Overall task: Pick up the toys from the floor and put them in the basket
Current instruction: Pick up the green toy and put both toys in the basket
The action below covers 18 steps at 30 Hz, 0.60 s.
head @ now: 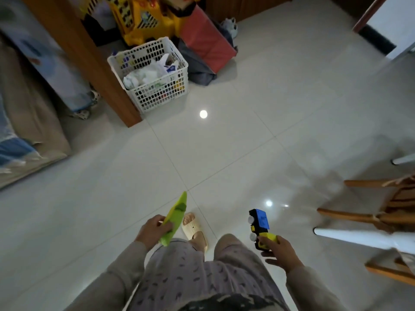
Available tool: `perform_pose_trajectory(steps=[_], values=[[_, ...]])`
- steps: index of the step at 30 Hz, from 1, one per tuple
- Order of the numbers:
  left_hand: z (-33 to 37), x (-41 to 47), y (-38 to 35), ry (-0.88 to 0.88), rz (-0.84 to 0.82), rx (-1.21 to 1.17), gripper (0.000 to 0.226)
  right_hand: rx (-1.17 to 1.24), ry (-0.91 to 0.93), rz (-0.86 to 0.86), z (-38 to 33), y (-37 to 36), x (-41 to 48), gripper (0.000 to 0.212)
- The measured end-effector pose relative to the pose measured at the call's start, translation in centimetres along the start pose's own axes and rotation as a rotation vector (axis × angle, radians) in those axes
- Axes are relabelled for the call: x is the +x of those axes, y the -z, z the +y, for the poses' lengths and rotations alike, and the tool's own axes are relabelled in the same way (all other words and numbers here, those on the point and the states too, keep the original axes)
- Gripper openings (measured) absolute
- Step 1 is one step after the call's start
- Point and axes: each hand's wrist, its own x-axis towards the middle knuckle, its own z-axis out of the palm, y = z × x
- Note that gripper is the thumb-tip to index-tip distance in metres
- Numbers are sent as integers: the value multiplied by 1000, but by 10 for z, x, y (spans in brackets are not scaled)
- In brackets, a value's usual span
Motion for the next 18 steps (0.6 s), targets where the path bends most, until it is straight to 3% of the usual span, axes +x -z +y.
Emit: perform_pose_trajectory(steps=[9,15,18], values=[[122,78,36,-66,23,-35,17,-49,-12,1,-119,21,60,12],[158,118,42,70,62,-104,45,-183,25,-96,-237,19,120,10],[172,132,47,159,112,-178,35,-284,135,-132,-306,15,144,12]])
